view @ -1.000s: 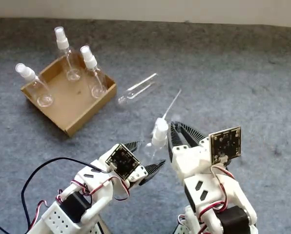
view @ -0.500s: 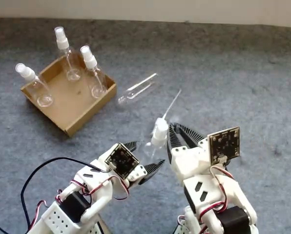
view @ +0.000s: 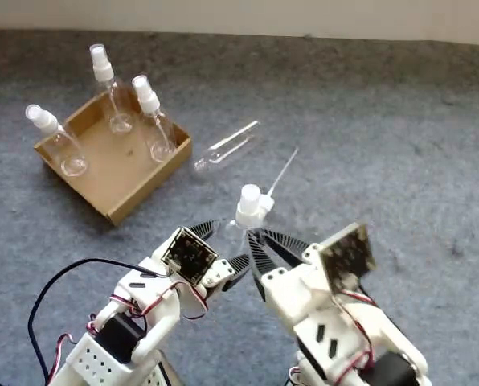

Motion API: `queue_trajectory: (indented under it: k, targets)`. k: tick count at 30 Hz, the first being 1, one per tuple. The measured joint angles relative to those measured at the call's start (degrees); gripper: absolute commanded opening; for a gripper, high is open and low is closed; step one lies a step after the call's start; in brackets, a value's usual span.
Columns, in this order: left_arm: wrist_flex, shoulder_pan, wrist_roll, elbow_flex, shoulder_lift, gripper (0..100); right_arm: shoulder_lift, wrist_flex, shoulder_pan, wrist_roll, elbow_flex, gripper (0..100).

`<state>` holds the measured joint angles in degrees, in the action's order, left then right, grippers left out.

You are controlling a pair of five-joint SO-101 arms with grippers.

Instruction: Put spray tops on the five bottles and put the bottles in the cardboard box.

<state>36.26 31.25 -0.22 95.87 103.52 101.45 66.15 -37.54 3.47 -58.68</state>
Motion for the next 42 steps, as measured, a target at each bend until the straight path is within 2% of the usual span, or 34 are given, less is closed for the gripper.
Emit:
queue_trajectory:
  k: [9, 19, 22, 26, 29, 32, 37, 42]
  targets:
    - [0.00, -1.23, 0.00, 0.00, 0.00, 16, 3.25, 1.23, -0.09, 0.00, 3.78, 1.5]
    - [0.00, -1.41, 0.00, 0.00, 0.00, 16, 3.25, -5.01, -0.09, 0.00, -5.80, 1.5]
    - [0.00, -4.13, 0.00, -0.18, 0.00, 16, 3.25, -7.30, -0.09, 0.00, -8.00, 1.5]
    - [-0.35, -11.25, 0.00, -0.35, 0.00, 16, 3.25, -8.09, -0.09, 0.00, -8.97, 1.5]
    - [-3.69, -15.38, 0.00, -0.44, 0.00, 16, 3.25, -8.09, -0.09, 0.00, -8.97, 1.5]
    - [-6.59, -16.62, 0.00, -0.44, 0.00, 16, 3.25, -8.09, -0.09, 0.00, -10.55, 1.5]
    - [-10.73, -16.18, 0.00, 0.09, 0.00, 16, 3.25, -13.89, -0.09, 0.00, -18.55, 1.5]
    - [-11.87, -16.18, 0.00, 0.09, 0.00, 16, 3.25, -23.38, 5.54, 0.00, -27.96, 1.5]
